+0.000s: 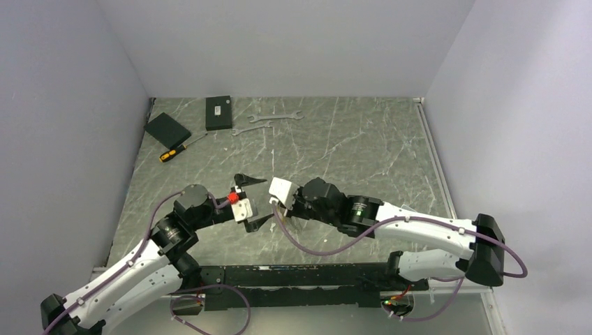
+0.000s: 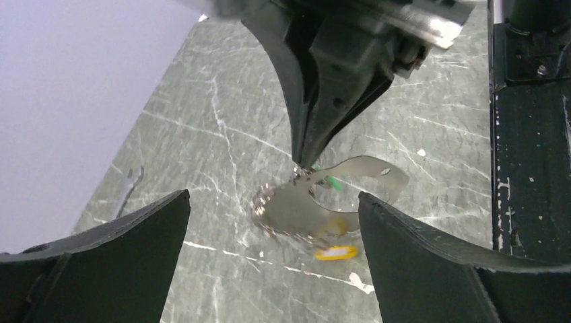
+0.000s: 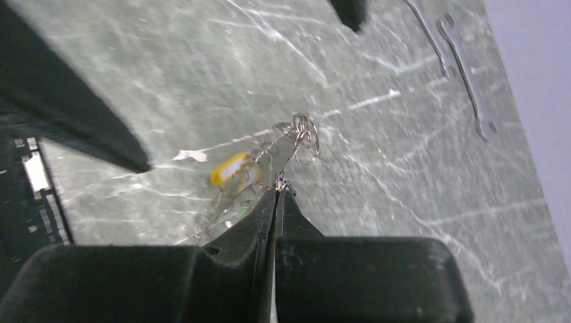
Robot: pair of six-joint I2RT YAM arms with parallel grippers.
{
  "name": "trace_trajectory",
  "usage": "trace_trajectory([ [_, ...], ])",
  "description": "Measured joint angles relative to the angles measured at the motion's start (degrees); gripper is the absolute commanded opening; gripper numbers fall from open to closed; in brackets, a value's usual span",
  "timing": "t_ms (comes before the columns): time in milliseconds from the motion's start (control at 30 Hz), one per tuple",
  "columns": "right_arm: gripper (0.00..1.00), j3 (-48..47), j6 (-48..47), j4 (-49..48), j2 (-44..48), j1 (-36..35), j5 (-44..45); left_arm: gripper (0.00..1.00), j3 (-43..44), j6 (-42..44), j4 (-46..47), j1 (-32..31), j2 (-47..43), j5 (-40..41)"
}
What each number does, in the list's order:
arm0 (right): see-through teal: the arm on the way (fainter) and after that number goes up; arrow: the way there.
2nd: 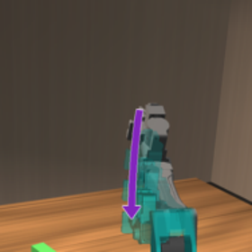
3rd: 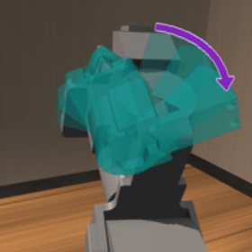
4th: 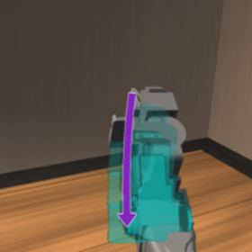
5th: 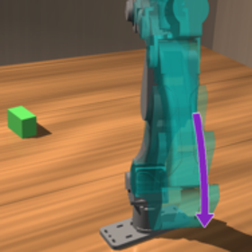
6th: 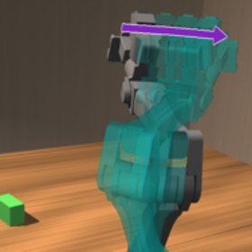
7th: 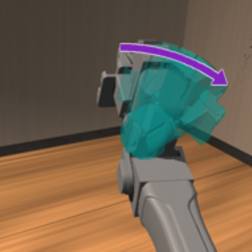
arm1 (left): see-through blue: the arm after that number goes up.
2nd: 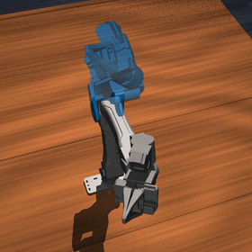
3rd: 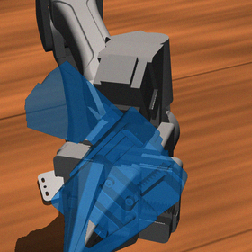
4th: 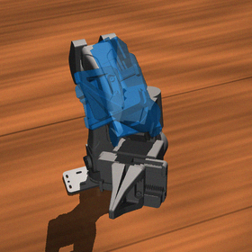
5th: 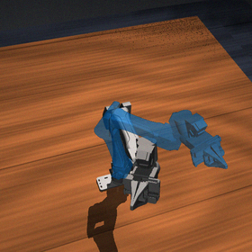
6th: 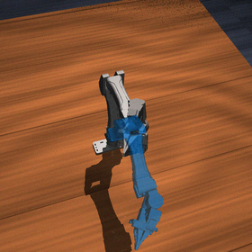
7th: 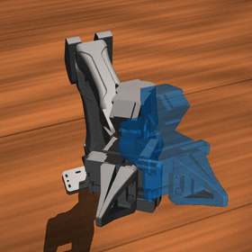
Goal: Put the keys on the keyring
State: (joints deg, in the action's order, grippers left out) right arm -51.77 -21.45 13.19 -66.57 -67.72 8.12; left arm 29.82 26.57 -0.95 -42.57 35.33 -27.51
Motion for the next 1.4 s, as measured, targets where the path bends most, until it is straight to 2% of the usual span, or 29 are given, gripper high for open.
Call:
trace_trajectory([
  [200,0.00,-3.0,5.6,1.6,-4.7,3.0,7.9,1.00,-4.2,-9.4,5.7,0.0,-0.5,5.6],
  [300,0.00,-7.7,10.2,5.3,-7.0,6.7,9.7,1.00,-4.6,-14.7,8.9,0.0,2.1,6.9],
  [467,0.00,-14.2,18.6,9.4,-8.3,12.0,11.1,0.99,-1.4,-29.0,13.4,0.0,11.3,10.3],
  [700,0.00,-22.2,28.4,16.0,-11.7,14.0,12.6,1.00,-0.4,-42.6,29.3,-1.1,24.2,6.1],
  [800,0.00,-25.0,32.0,18.7,-13.8,15.6,12.4,0.98,-0.4,-44.2,34.2,-2.1,27.6,4.1],
  [900,0.00,-27.0,34.8,21.9,-15.3,16.9,12.5,0.82,-0.3,-44.4,37.9,-2.9,30.5,1.1],
  [967,0.00,-27.3,36.1,23.0,-15.7,17.4,12.4,0.68,0.0,-44.4,40.3,-3.3,32.8,-1.7],
  [1067,0.00,-27.4,37.6,24.4,-15.7,17.9,12.3,0.56,0.1,-44.5,43.1,-3.7,35.5,-5.2],
  [1233,0.00,-27.5,39.0,25.1,-15.7,18.3,12.2,0.62,0.8,-44.7,45.4,-4.2,37.6,-9.9],
  [1400,0.00,-28.4,39.7,26.0,-15.7,18.6,12.3,0.57,1.7,-44.4,46.6,-5.0,37.9,-11.8],
])
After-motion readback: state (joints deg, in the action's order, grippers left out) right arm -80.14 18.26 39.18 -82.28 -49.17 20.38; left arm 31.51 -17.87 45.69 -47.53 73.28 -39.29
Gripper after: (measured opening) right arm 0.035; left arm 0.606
